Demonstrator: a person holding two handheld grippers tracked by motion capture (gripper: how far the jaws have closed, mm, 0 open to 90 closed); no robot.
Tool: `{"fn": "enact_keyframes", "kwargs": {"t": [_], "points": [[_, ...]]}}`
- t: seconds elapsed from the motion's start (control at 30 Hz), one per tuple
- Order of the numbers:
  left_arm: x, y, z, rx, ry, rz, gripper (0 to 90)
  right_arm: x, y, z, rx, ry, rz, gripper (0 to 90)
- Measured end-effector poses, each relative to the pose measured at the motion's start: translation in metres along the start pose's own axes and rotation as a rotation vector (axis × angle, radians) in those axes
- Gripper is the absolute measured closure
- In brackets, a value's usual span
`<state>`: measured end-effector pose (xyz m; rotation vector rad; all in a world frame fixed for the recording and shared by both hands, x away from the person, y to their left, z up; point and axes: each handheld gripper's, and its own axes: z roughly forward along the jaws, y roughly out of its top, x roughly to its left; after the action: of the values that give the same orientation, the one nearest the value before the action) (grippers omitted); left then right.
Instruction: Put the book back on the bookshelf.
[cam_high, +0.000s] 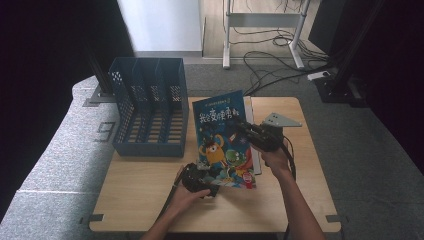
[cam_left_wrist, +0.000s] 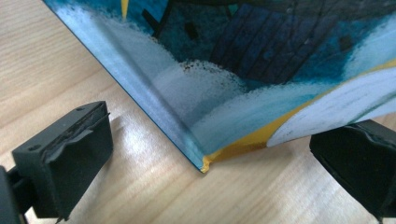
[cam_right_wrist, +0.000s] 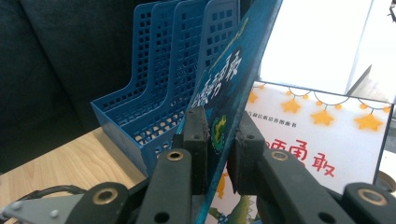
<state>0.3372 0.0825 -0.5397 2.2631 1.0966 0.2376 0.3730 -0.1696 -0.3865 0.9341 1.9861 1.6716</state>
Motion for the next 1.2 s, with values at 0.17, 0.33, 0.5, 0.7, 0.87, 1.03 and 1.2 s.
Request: {"fn": "enact_keyframes", "kwargs": {"t": [0.17, 0.33, 0.5, 0.7, 0.87, 1.03, 1.2], "points": [[0.004, 0.006, 0.003, 0.010, 0.014, 0.004, 0.0, 0.000, 0.001, -0.002, -0.012, 0.006, -0.014, 78.7], [0.004, 0.005, 0.003, 0.005, 0.010, -0.006, 0.0, -0.004, -0.004, -0.006, -0.032, 0.013, -0.003, 78.9], [0.003, 0.004, 0.002, 0.008, 0.006, -0.002, 0.0, -0.004, -0.008, -0.010, -0.050, 0.022, 0.003, 79.3], [0.002, 0.003, 0.002, 0.010, 0.015, 0.011, 0.4, -0.003, -0.012, -0.016, -0.058, 0.034, 0.016, 79.8], [0.001, 0.003, 0.002, 0.011, 0.024, 0.019, 0.4, -0.003, -0.015, -0.022, -0.057, 0.037, 0.022, 79.9], [0.000, 0.002, 0.002, 0.012, 0.031, 0.023, 0.5, -0.006, -0.018, -0.025, -0.048, 0.027, 0.039, 79.6], [-0.003, 0.002, 0.002, 0.010, 0.027, 0.027, 0.4, -0.005, -0.018, -0.026, -0.043, 0.018, 0.025, 79.4]]}}
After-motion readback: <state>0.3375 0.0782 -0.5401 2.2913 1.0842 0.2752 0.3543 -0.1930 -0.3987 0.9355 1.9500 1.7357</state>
